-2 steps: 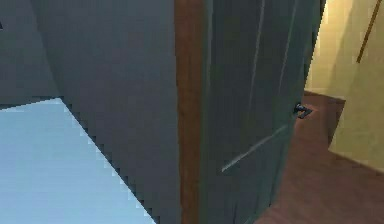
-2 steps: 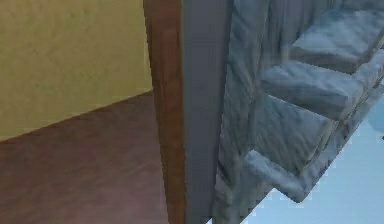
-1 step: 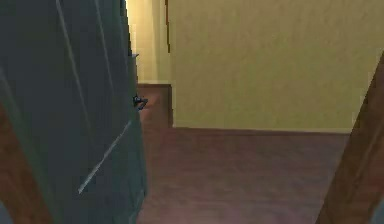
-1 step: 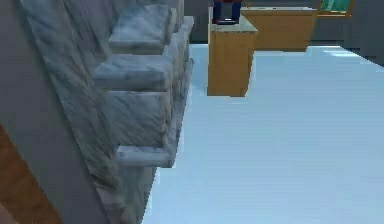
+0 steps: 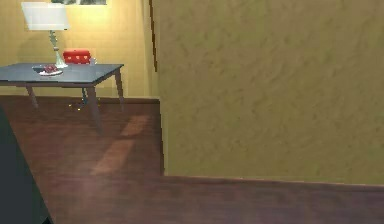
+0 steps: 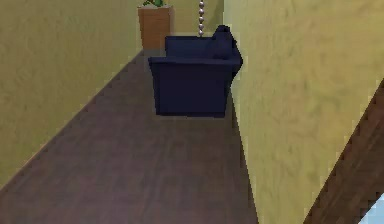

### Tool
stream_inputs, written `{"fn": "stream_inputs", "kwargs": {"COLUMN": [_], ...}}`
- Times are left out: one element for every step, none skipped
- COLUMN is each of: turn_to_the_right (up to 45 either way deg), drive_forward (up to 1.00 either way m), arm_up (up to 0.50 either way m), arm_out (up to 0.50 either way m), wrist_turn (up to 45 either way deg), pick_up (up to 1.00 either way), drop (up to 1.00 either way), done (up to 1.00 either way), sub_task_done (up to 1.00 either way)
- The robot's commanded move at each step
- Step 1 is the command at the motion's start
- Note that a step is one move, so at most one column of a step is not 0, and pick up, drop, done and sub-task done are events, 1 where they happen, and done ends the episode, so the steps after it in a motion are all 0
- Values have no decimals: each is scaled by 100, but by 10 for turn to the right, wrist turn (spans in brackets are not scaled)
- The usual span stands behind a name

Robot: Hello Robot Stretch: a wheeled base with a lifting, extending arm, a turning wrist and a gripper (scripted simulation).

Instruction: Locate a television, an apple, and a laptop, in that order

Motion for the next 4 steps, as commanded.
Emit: {"fn": "stream_inputs", "kwargs": {"turn_to_the_right": [30, 0, 450, 30], "drive_forward": [0, 50, 0, 0], "arm_up": [0, 0, 0, 0], "arm_out": [0, 0, 0, 0], "wrist_turn": [0, 0, 0, 0], "pick_up": [0, 0, 0, 0], "drop": [0, 0, 0, 0], "done": [0, 0, 0, 0], "sub_task_done": [0, 0, 0, 0]}}
